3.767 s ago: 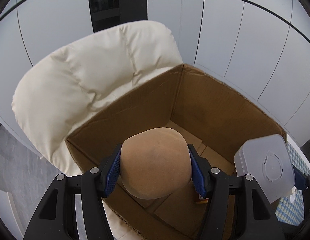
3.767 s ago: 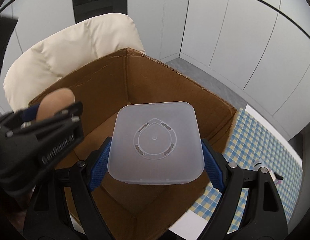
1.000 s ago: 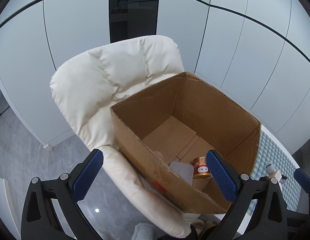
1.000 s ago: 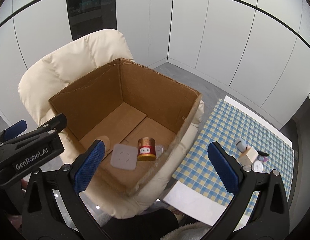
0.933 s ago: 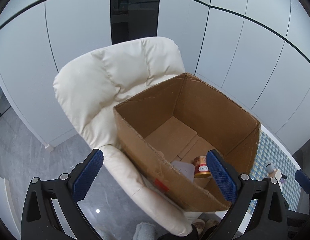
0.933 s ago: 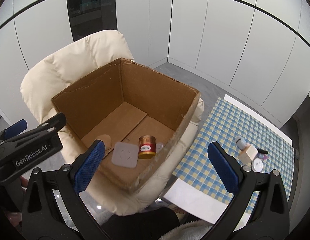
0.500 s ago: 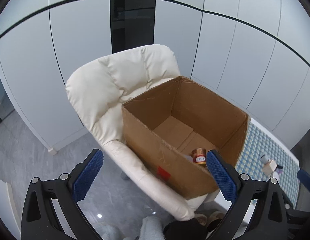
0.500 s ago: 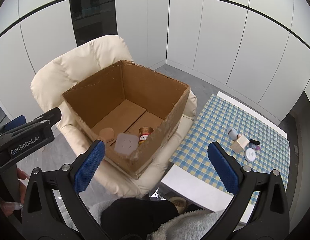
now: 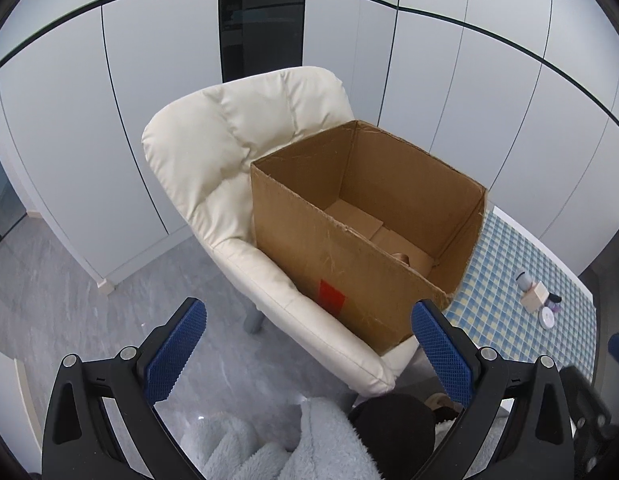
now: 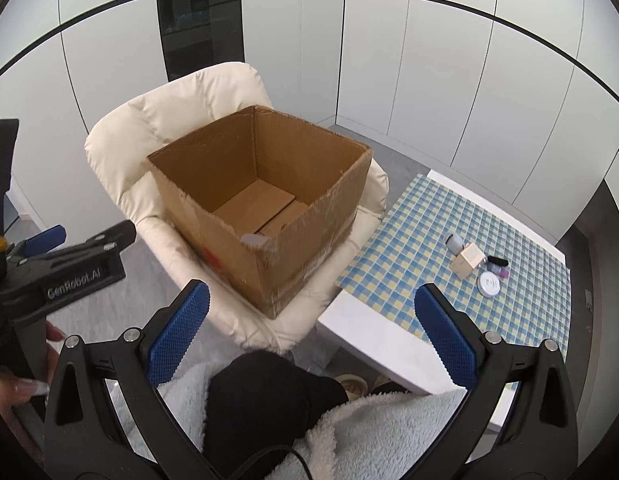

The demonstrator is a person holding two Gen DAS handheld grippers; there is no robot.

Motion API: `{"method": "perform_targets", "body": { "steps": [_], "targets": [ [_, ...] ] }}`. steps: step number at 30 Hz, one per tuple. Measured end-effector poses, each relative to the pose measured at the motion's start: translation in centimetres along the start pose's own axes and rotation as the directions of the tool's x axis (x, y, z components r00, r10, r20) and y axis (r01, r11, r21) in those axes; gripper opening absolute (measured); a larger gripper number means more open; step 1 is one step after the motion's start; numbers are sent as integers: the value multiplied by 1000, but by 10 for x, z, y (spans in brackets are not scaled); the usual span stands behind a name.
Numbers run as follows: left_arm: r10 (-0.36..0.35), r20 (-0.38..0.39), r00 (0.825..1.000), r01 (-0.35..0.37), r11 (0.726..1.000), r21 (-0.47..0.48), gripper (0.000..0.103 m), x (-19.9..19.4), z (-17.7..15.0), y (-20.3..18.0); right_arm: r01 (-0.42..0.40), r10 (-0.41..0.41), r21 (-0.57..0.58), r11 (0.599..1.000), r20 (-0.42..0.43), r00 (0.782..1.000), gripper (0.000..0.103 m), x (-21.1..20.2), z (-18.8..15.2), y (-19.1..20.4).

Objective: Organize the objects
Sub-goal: 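Withdraw both open tools from the box back toward the table, then move both open tools over the checked table toward the remaining items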

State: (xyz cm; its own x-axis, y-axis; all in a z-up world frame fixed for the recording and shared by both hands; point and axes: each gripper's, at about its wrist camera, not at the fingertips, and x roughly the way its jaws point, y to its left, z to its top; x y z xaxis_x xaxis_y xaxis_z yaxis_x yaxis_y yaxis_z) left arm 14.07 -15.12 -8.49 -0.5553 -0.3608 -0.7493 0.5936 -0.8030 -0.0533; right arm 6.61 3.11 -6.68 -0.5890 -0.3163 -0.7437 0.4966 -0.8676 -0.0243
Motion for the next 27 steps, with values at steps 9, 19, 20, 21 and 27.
{"method": "perform_targets", "body": {
  "steps": [9,19,20,21,27],
  "targets": [
    [-23,-19,1000,23,999,25,102,4,-9,-10,-13,14,20,1000,-46,999,103,-7,-31,-8],
    [-73,-15,997,74,991,107,102,4,-11,-51,39,-35,81,996,-41,999,103,-14,-37,-34],
    [-79,-18,997,80,990,114,102,5,-11,-55,47,-44,88,995,-41,998,103,-15,-39,-39],
    [-83,-21,996,85,989,119,102,5,-12,-60,54,-50,94,994,-41,998,103,-16,-41,-43],
    [-120,-36,992,125,980,153,102,9,-15,-87,87,-81,148,985,-46,996,103,-22,-49,-69]
  ]
}}
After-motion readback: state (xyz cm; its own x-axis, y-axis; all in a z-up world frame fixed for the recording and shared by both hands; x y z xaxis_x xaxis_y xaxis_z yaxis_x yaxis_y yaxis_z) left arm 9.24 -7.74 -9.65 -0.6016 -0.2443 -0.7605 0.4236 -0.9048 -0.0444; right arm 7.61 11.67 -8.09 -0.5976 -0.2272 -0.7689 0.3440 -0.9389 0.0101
